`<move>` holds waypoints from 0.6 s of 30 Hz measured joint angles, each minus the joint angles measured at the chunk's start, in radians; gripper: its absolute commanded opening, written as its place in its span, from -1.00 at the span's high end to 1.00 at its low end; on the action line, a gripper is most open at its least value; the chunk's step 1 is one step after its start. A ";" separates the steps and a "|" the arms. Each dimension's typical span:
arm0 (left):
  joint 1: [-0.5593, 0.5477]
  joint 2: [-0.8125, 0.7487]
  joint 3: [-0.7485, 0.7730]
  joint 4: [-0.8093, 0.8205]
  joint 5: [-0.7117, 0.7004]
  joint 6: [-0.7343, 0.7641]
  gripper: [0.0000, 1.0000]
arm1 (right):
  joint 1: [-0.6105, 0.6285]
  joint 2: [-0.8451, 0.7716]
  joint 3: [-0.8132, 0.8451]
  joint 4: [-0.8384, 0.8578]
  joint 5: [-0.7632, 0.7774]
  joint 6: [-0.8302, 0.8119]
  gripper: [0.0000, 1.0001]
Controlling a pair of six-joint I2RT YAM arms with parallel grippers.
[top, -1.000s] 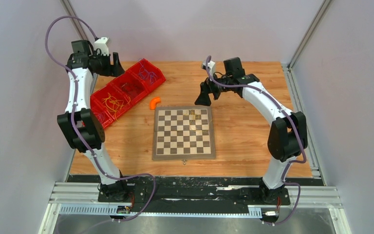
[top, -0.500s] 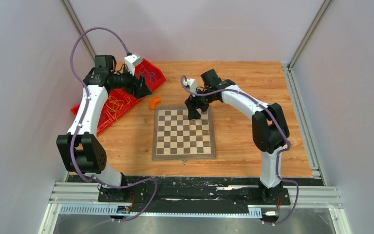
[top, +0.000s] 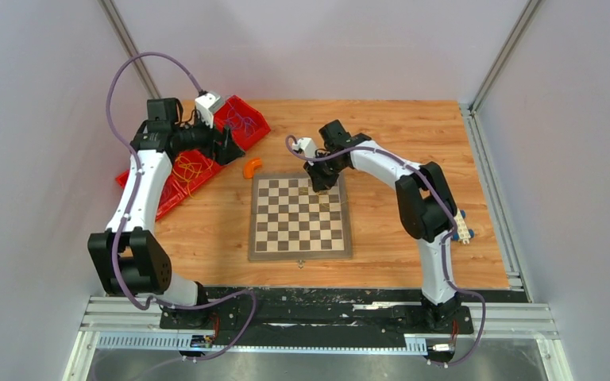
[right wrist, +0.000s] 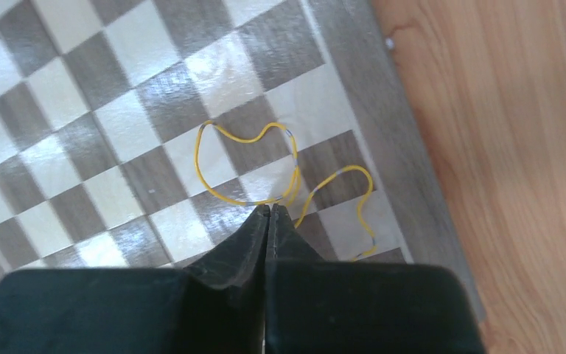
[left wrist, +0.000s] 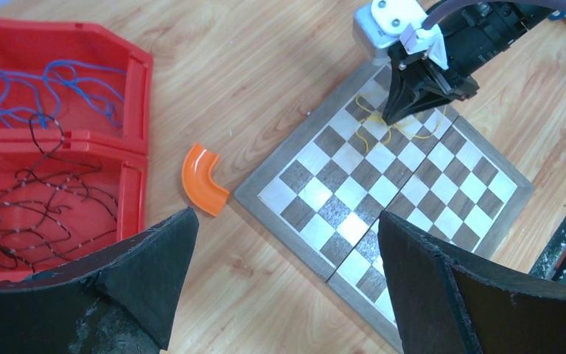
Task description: Untangle the cables
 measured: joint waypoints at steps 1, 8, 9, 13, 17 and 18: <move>0.003 -0.013 -0.011 0.018 0.011 -0.003 -1.00 | -0.002 -0.005 0.000 -0.006 -0.018 0.000 1.00; -0.016 -0.144 -0.167 0.204 0.163 -0.053 -1.00 | -0.016 -0.152 0.059 -0.032 -0.325 0.081 1.00; -0.033 -0.158 -0.184 0.228 0.177 -0.063 -1.00 | -0.016 -0.172 0.079 -0.020 -0.362 0.100 1.00; -0.156 -0.214 -0.242 0.337 0.197 -0.085 -1.00 | -0.012 -0.243 0.167 0.051 -0.506 0.179 1.00; -0.267 -0.246 -0.262 0.408 0.180 -0.086 -0.97 | 0.006 -0.250 0.204 0.090 -0.585 0.228 1.00; -0.287 -0.248 -0.262 0.420 0.168 -0.083 -0.92 | 0.012 -0.248 0.206 0.093 -0.598 0.239 1.00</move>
